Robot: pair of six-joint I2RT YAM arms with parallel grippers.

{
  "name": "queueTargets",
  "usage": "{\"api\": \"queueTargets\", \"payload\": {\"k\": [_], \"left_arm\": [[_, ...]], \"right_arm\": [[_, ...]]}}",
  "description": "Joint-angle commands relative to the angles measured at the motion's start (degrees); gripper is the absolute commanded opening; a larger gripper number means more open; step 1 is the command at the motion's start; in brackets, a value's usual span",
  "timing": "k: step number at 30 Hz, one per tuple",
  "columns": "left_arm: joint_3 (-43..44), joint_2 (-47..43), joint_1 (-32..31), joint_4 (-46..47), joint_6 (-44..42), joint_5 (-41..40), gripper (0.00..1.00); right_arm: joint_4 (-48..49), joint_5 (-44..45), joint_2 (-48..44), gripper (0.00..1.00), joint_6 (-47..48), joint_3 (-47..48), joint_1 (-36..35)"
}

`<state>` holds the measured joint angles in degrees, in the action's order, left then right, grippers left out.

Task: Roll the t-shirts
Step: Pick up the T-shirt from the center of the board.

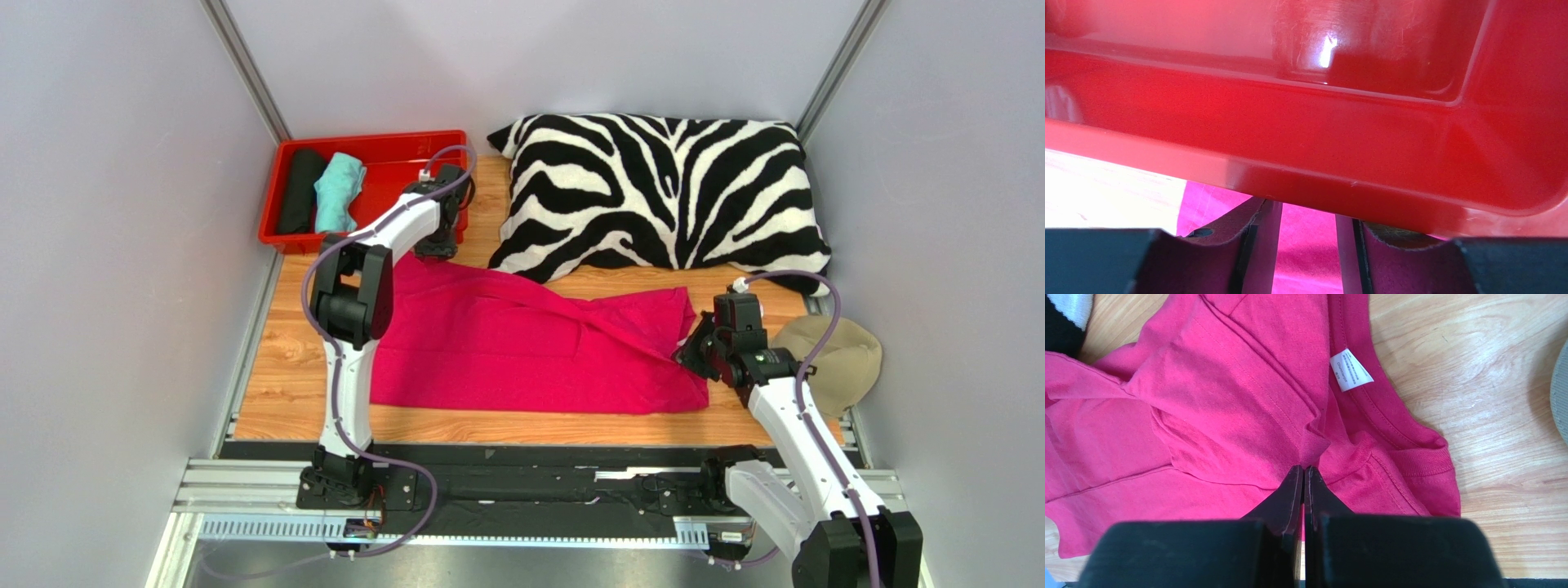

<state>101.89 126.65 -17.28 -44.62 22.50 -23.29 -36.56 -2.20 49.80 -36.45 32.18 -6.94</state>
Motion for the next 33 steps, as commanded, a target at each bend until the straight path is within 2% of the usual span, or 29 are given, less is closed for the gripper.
{"api": "queueTargets", "payload": {"k": [1, 8, 12, 19, 22, 25, 28, 33], "left_arm": [[4.54, 2.02, 0.32, -1.96, 1.4, -0.18, 0.45], [7.01, 5.18, -0.12, -4.77, 4.83, 2.37, 0.51], [7.1, 5.27, -0.3, -4.77, 6.15, 2.1, 0.49], [7.19, 5.19, -0.91, -5.56, 8.26, 2.28, 0.39], [7.36, 5.27, -1.09, -5.92, 8.52, 2.55, 0.28], [7.01, 5.01, -1.35, -6.18, 8.61, 3.16, 0.08], [4.3, 3.7, -1.44, -5.83, 10.01, 3.34, 0.0], [-3.87, -1.93, -1.35, -2.67, 12.56, 3.78, 0.0]], "right_arm": [[3.16, -1.32, 0.3, 0.0, -0.2, 0.51, -0.18], [3.33, -1.41, 0.12, 0.0, 0.76, 1.04, -0.18], [3.24, -1.49, -0.49, 0.0, 1.11, 1.39, -0.18], [3.33, -2.55, -1.02, 0.0, 1.46, 2.0, -0.18], [3.07, -3.16, -1.02, 0.0, 1.64, 2.36, -0.18], [2.89, -3.51, -1.37, 0.0, 1.82, 2.8, -0.09], [2.54, -3.52, -1.72, 0.0, 1.82, 3.15, -0.18], [4.21, -4.22, 0.11, 0.0, 1.29, 2.62, -0.18]]}}
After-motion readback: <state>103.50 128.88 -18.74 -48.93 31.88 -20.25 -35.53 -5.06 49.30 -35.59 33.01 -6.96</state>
